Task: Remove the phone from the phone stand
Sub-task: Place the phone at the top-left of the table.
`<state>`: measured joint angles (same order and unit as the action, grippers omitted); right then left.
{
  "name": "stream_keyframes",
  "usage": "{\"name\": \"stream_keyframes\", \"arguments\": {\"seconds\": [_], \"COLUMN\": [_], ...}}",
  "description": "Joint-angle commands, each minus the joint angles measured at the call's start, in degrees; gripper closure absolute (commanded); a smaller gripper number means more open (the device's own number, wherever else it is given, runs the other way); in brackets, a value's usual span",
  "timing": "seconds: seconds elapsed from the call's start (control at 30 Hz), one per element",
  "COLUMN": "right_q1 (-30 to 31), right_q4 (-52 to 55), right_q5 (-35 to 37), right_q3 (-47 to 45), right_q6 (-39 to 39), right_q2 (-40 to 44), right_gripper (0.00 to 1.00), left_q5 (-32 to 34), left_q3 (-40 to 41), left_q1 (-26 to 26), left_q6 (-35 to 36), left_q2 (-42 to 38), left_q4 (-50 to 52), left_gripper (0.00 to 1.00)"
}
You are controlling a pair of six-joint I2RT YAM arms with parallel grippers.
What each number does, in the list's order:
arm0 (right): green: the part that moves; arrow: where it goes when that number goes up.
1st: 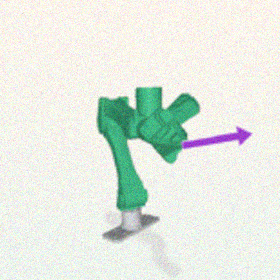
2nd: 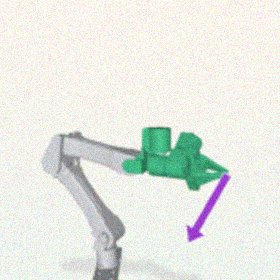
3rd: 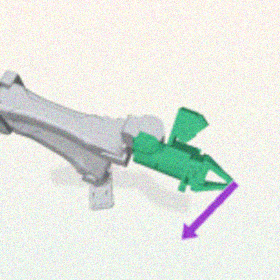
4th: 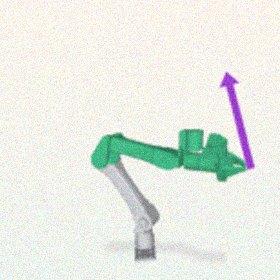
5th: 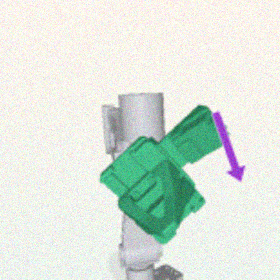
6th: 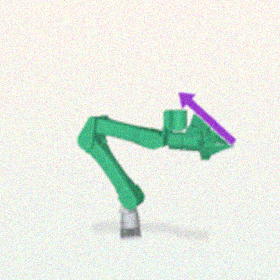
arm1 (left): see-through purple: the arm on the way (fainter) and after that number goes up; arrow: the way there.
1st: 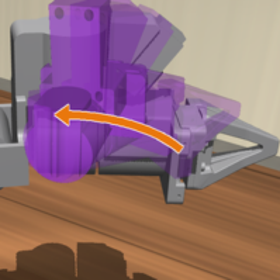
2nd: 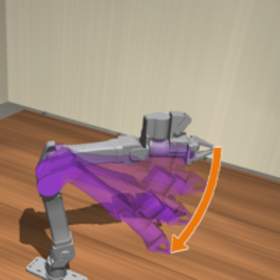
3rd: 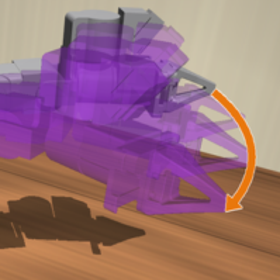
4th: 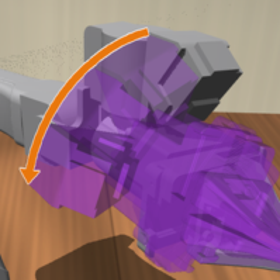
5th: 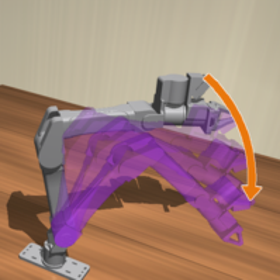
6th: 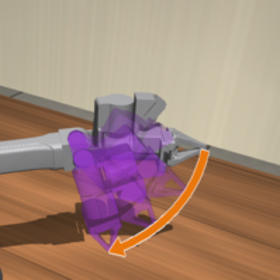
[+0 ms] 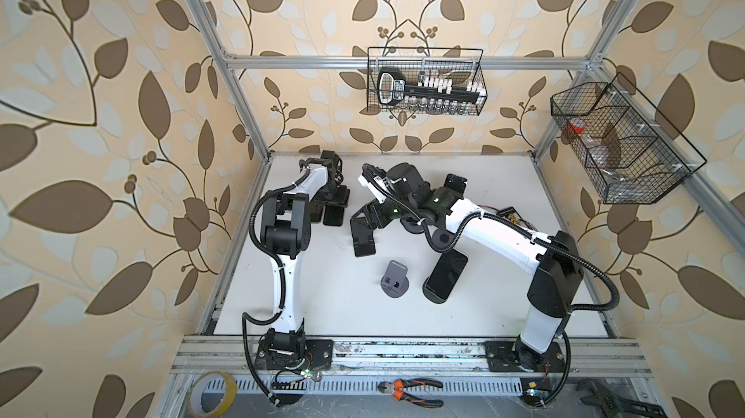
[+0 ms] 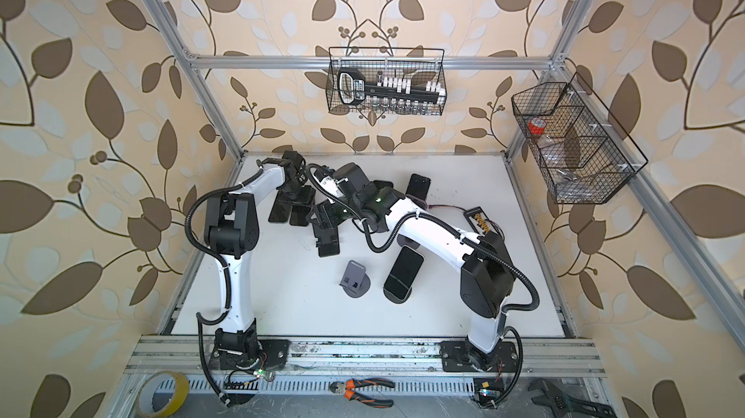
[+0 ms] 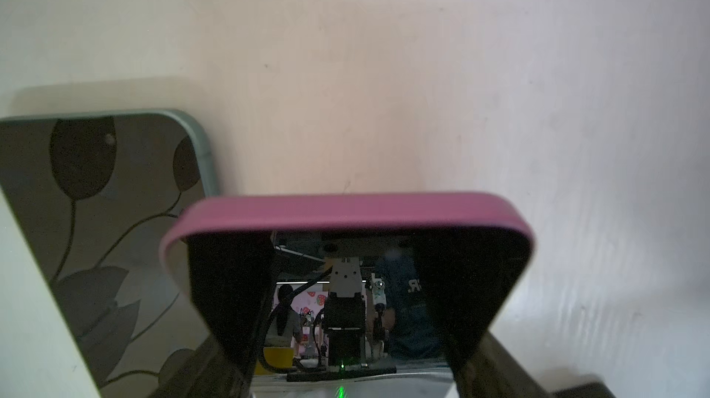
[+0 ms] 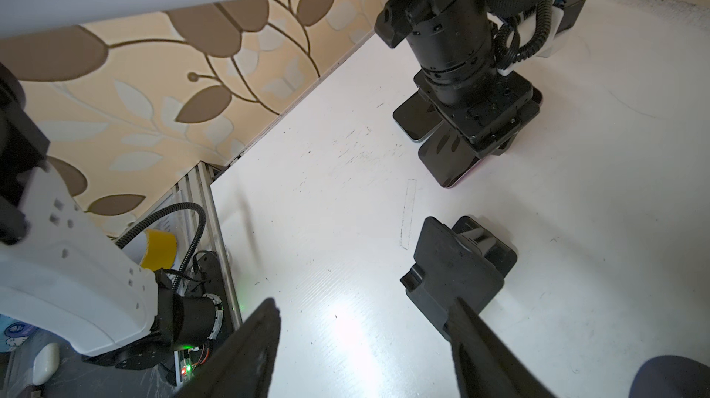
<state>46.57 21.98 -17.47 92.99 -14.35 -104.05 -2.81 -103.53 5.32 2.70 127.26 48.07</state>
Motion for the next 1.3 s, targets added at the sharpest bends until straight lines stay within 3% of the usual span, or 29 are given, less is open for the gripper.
{"name": "stream_keyframes", "arguments": {"seconds": [0.0,1.27], "right_q1": [-0.2,-0.1], "right_q4": [1.1,3.2], "right_q5": [-1.1,-2.0], "right_q3": [1.0,5.2], "right_q6": [-0.4,-4.3], "right_q2": [-1.0,-2.2], "right_gripper": [0.30,0.30], "left_q5": [1.3,2.2], "left_q3": [-2.8,-4.2], "left_q1": [0.4,1.1], "left_q6": [1.0,0.5], "left_q2": [0.5,3.3], "left_q4": [1.1,1.5], "left_gripper": [0.38,0.27]}}
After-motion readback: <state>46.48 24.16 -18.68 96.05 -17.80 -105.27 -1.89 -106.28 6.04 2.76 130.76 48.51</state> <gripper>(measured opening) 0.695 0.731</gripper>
